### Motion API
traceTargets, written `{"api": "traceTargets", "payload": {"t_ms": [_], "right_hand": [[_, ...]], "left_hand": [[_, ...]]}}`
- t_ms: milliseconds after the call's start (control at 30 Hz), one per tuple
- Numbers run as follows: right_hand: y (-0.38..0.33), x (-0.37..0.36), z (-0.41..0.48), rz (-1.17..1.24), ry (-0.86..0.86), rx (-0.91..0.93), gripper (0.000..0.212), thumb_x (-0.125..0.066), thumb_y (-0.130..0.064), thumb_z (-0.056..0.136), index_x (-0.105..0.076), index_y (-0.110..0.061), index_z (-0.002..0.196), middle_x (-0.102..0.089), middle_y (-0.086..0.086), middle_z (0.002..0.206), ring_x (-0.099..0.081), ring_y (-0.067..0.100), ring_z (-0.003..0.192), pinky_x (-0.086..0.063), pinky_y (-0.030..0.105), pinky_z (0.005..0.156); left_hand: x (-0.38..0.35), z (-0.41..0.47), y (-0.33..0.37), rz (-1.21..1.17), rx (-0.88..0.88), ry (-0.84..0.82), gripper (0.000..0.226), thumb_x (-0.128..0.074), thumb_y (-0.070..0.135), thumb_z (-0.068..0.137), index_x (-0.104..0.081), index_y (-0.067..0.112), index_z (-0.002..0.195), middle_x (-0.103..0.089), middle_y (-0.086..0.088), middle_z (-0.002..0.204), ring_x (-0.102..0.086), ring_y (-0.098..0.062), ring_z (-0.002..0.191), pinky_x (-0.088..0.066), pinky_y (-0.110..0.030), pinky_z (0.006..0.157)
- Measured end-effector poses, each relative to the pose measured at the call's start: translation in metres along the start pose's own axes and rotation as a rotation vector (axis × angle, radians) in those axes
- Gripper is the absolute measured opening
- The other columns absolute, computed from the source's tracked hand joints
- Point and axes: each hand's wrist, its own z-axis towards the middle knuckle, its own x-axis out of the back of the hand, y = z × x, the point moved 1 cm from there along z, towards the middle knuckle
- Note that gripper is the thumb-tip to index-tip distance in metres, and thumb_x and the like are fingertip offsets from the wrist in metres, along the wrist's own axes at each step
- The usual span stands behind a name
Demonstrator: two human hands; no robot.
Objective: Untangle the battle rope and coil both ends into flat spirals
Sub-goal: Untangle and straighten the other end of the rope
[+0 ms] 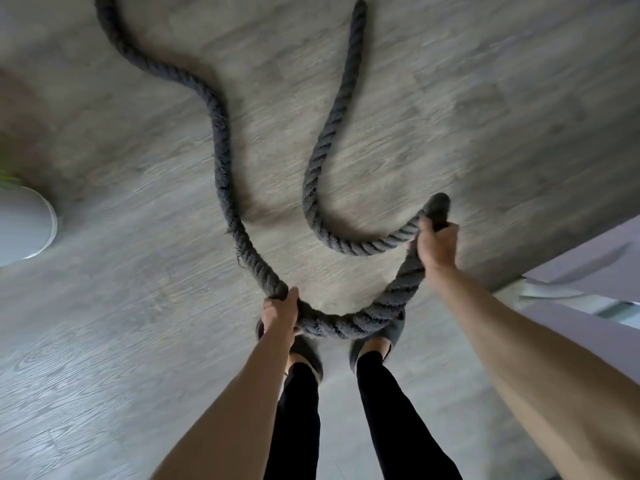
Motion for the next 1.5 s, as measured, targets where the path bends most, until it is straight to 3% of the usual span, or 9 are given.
{"api": "traceTargets", "payload": {"t_ms": [133, 200, 300, 467, 633, 867, 1033, 1167, 1500], "right_hand": [[0.031, -0.023, -0.05, -0.443, -0.208, 0.49, 0.044, -0.057, -0.023, 0.1, -0.036, -0.006, 0.134, -0.062, 0.018, 0.111, -0.066, 0.029, 0.077, -0.058, 0.038, 0.061], [0.046, -0.031, -0.062, -0.6, -0.253, 0.495, 0.049, -0.06, -0.023, 0.098, -0.035, -0.007, 0.137, -0.059, 0.017, 0.116, -0.066, 0.03, 0.086, -0.054, 0.036, 0.066], [0.06, -0.031, -0.056, -0.774, -0.245, 0.188, 0.058, -0.06, -0.019, 0.098, -0.028, -0.005, 0.144, -0.051, 0.022, 0.135, -0.06, 0.039, 0.115, -0.051, 0.043, 0.089], [0.058, -0.01, -0.029, -0.977, -0.294, 0.093, 0.049, -0.048, -0.021, 0.101, -0.033, -0.003, 0.144, -0.051, 0.023, 0.14, -0.056, 0.038, 0.125, -0.05, 0.043, 0.099], [0.037, -0.002, -0.025, -0.935, -0.38, 0.165, 0.036, -0.045, -0.022, 0.102, -0.048, -0.001, 0.132, -0.062, 0.022, 0.13, -0.063, 0.037, 0.117, -0.051, 0.038, 0.092], [-0.01, 0.007, -0.034, -0.818, -0.495, 0.218, 0.039, -0.042, -0.022, 0.102, -0.047, -0.001, 0.135, -0.057, 0.021, 0.135, -0.057, 0.035, 0.123, -0.046, 0.038, 0.096], [-0.064, -0.015, -0.015, -0.751, -0.507, 0.193, 0.037, -0.042, -0.015, 0.101, -0.047, 0.0, 0.134, -0.056, 0.022, 0.133, -0.055, 0.037, 0.123, -0.048, 0.039, 0.097], [-0.118, -0.056, 0.011, -0.702, -0.459, 0.211, 0.027, -0.042, -0.018, 0.101, -0.05, -0.003, 0.122, -0.061, 0.017, 0.12, -0.06, 0.035, 0.108, -0.047, 0.036, 0.081], [-0.212, -0.196, 0.063, -0.517, -0.309, -0.106, 0.03, -0.046, -0.02, 0.099, -0.054, -0.006, 0.124, -0.06, 0.017, 0.127, -0.057, 0.035, 0.117, -0.047, 0.035, 0.092]], "left_hand": [[0.017, 0.006, -0.037, 0.672, -0.06, 0.03, 0.07, -0.049, 0.046, 0.098, -0.031, -0.005, 0.143, -0.056, -0.023, 0.12, -0.064, -0.034, 0.104, -0.056, -0.041, 0.088], [0.02, 0.005, -0.033, 0.829, -0.114, -0.026, 0.052, -0.046, 0.044, 0.1, -0.046, 0.002, 0.131, -0.06, -0.016, 0.109, -0.064, -0.029, 0.098, -0.054, -0.033, 0.081], [0.013, -0.002, -0.007, 0.596, -0.102, -0.133, 0.035, -0.049, 0.039, 0.1, -0.058, 0.006, 0.091, -0.063, -0.009, 0.071, -0.064, -0.021, 0.056, -0.056, -0.032, 0.056], [-0.015, -0.007, 0.043, 0.444, -0.368, -0.117, 0.021, -0.052, 0.025, 0.1, -0.058, 0.009, 0.087, -0.063, -0.007, 0.07, -0.06, -0.019, 0.057, -0.045, -0.023, 0.043], [-0.038, -0.03, 0.065, 0.635, -0.446, -0.175, 0.017, -0.054, 0.026, 0.098, -0.058, 0.01, 0.102, -0.066, -0.007, 0.078, -0.062, -0.017, 0.056, -0.047, -0.025, 0.047], [-0.036, -0.078, 0.133, 0.92, -0.597, -0.165, 0.019, -0.054, 0.024, 0.098, -0.056, 0.008, 0.109, -0.067, -0.018, 0.111, -0.065, -0.034, 0.104, -0.055, -0.043, 0.09], [-0.038, -0.084, 0.219, 1.085, -0.731, -0.13, 0.03, -0.058, 0.017, 0.095, -0.058, 0.0, 0.119, -0.061, -0.021, 0.121, -0.059, -0.036, 0.114, -0.049, -0.042, 0.095], [-0.052, -0.064, 0.309, 1.236, -0.839, -0.075, 0.03, -0.053, 0.019, 0.097, -0.056, 0.007, 0.124, -0.061, -0.015, 0.128, -0.057, -0.033, 0.118, -0.048, -0.035, 0.094], [-0.06, 0.028, 0.478, 1.786, -1.063, -0.206, 0.027, -0.045, 0.018, 0.095, -0.051, 0.011, 0.12, -0.062, -0.014, 0.117, -0.06, -0.034, 0.105, -0.047, -0.04, 0.085]]}}
